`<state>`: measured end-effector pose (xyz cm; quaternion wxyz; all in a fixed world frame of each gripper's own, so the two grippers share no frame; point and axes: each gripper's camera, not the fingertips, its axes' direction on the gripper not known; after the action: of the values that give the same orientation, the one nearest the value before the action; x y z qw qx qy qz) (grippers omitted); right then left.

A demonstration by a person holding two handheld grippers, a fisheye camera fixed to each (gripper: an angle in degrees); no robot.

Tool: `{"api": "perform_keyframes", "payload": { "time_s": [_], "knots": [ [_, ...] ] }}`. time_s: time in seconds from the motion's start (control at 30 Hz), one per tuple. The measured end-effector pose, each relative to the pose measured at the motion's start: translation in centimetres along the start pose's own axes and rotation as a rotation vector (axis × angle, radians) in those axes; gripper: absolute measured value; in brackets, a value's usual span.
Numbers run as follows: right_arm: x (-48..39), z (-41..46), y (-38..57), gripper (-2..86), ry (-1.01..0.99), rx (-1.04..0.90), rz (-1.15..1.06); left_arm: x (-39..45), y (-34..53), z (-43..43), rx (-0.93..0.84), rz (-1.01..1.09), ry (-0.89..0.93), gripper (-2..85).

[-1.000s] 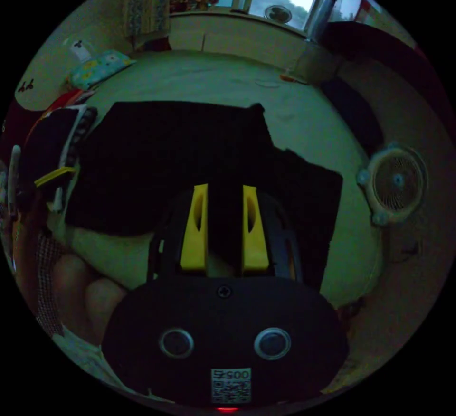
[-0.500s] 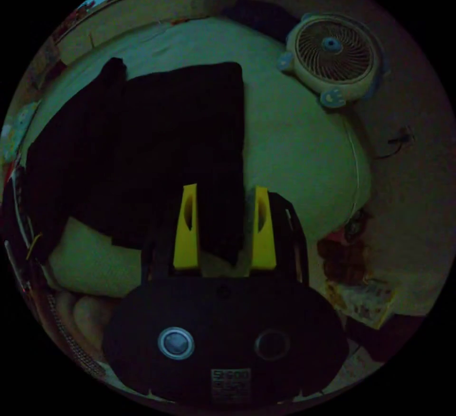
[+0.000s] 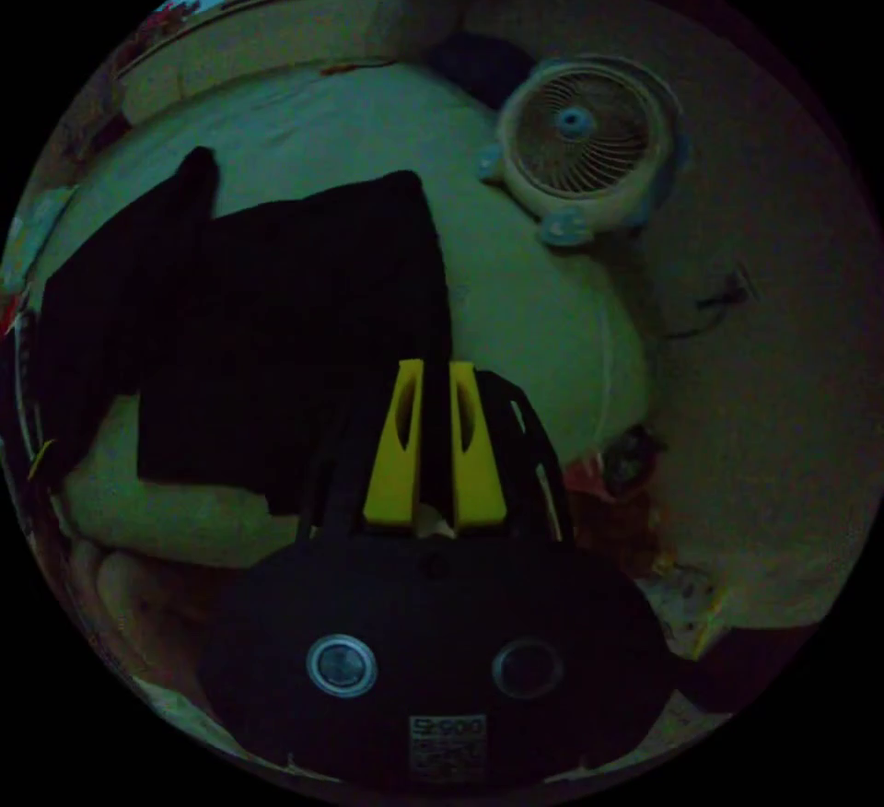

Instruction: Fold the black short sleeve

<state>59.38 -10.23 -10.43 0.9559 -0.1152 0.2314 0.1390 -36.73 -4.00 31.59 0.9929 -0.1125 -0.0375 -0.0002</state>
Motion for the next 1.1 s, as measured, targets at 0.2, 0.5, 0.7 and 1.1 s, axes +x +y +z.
{"api": "perform_keyframes", "payload": {
  "time_s": [0.2,0.5,0.7,1.1],
  "knots": [
    [-1.8,-3.5,5.1,4.6,-0.187,0.126,-0.038,0.9,2.3,-0.7,0.011,0.074,-0.022,0.6],
    [-23.3,-12.9,12.2,9.5,-0.441,0.322,-0.685,0.6,6.0,-3.5,0.096,0.098,0.054,3.6],
    [-36.3,-15.0,16.7,9.3,-0.388,0.324,-1.043,0.1,7.3,-5.9,0.189,0.155,0.068,6.3],
    [-51.6,-16.4,21.7,9.7,-0.140,0.317,-1.278,1.1,6.9,-6.5,0.208,0.211,0.093,8.4]
  ]
}}
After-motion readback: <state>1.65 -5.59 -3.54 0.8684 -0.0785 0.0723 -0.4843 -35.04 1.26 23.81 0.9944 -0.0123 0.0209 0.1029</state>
